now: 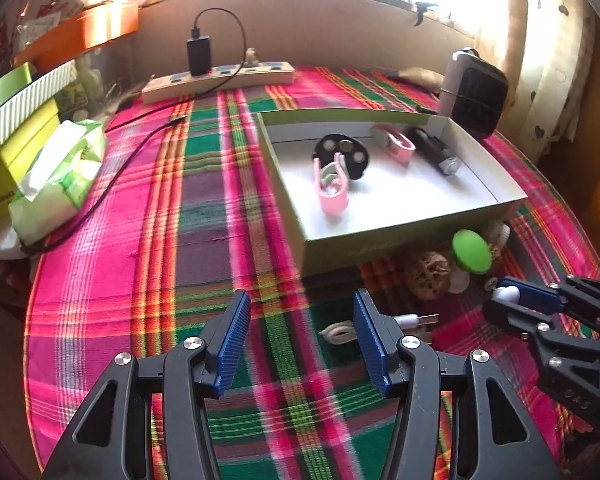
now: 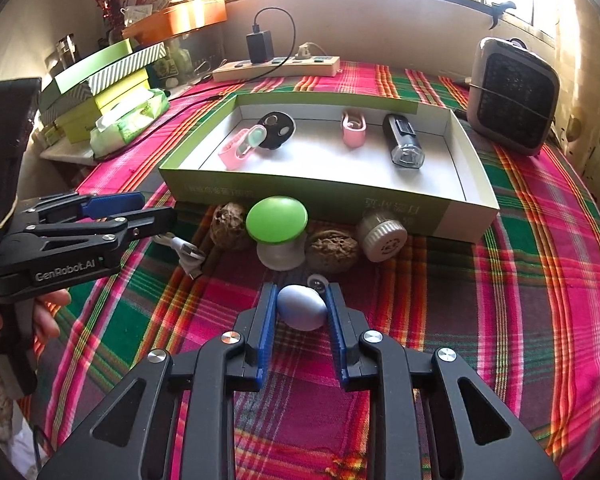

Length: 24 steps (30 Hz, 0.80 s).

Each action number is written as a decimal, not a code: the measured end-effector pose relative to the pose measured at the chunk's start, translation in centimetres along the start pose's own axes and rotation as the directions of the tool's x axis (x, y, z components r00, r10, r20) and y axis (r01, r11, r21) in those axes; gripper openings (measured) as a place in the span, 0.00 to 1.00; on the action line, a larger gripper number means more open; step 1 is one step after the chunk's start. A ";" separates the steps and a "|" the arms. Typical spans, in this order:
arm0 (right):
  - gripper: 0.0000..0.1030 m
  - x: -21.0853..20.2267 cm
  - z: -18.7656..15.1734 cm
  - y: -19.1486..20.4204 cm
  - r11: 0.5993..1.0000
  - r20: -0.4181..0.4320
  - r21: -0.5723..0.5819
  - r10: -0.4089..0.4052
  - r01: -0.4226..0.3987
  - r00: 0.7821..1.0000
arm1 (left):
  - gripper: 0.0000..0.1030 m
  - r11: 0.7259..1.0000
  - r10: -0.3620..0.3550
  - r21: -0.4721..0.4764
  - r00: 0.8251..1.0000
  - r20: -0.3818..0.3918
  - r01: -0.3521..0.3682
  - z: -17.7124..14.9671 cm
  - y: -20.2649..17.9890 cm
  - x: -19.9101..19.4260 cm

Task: Organize objects
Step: 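Move the left tool to the white USB cable while the right tool approaches the white egg-shaped object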

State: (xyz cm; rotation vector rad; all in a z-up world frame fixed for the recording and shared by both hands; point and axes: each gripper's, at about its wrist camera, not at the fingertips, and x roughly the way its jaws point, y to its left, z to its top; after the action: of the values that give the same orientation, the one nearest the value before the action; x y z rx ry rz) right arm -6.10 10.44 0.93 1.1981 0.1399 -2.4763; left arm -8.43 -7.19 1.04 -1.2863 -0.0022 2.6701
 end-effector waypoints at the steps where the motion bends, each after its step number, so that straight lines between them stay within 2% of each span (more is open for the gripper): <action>1: 0.25 -0.1 0.0 0.0 1.000 0.002 0.001 0.000 0.000 1.000 | 0.50 1.000 -0.003 -0.001 1.000 -0.003 0.003 -0.1 0.2 0.0; 5: 0.25 -0.2 0.1 0.3 1.000 0.004 -0.003 0.003 -0.003 1.000 | 0.50 1.000 -0.017 -0.021 1.000 -0.011 0.017 -0.4 0.7 -0.2; 15: 0.25 -0.5 -0.1 0.2 1.000 0.008 0.000 -0.002 0.002 1.000 | 0.50 0.998 -0.056 0.005 0.998 -0.035 0.056 -2.1 -0.1 -1.5; 24: 0.25 -0.9 -0.5 -0.4 1.000 0.013 0.015 -0.008 0.008 1.000 | 0.50 0.986 -0.135 0.089 0.989 -0.053 0.140 -3.5 -2.5 -2.6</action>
State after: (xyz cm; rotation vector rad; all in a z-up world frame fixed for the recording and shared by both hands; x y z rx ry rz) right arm -5.38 11.23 1.32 1.1892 0.1236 -2.4958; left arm -3.75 -5.39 1.09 -1.2715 0.0372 2.4933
